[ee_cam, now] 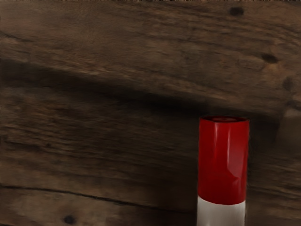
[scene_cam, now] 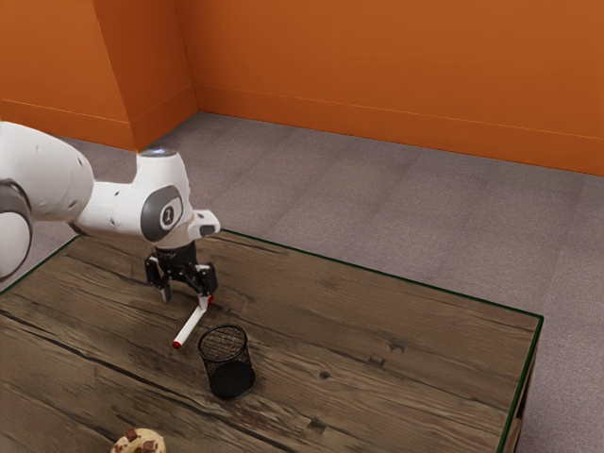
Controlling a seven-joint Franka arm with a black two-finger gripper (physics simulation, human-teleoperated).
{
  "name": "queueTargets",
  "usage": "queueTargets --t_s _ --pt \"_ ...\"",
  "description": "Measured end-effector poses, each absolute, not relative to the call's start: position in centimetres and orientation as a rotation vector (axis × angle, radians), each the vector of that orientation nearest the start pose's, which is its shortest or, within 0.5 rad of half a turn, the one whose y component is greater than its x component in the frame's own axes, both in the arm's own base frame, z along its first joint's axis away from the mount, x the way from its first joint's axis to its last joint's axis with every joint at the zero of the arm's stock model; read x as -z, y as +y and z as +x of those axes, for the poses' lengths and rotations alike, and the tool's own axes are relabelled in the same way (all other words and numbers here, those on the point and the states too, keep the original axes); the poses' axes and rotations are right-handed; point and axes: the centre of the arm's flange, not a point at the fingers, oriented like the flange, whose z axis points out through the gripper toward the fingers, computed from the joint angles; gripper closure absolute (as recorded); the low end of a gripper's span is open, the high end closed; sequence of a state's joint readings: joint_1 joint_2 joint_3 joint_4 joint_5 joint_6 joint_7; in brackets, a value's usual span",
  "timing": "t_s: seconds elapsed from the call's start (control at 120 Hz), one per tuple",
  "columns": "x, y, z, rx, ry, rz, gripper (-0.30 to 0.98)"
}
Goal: Put the marker into the pen holder.
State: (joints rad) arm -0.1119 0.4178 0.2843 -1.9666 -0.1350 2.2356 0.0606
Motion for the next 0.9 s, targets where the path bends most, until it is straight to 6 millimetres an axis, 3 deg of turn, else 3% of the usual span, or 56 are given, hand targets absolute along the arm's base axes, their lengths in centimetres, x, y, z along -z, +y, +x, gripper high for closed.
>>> queueTargets --t_s 0.208,0.492,0.658,0.725,0.8,0.858,0.9 --pt "-25.9 7.4 60.0 -0.116 -0.24 -3.123 0.19" --pt "-24.5 7.4 60.2 -0.113 -0.278 -3.132 0.5" --pt "-24.6 7.4 60.4 -0.101 -0.288 -3.13 0.54" --pt "-24.6 7.4 60.4 -0.097 -0.291 -3.131 0.67" --pt "-24.7 7.4 60.4 -0.094 -0.292 -3.129 0.73" --pt "-25.7 7.4 60.5 -0.074 -0.29 -3.129 0.75" --pt "-28.7 7.3 60.6 -0.019 -0.289 -3.141 0.76"
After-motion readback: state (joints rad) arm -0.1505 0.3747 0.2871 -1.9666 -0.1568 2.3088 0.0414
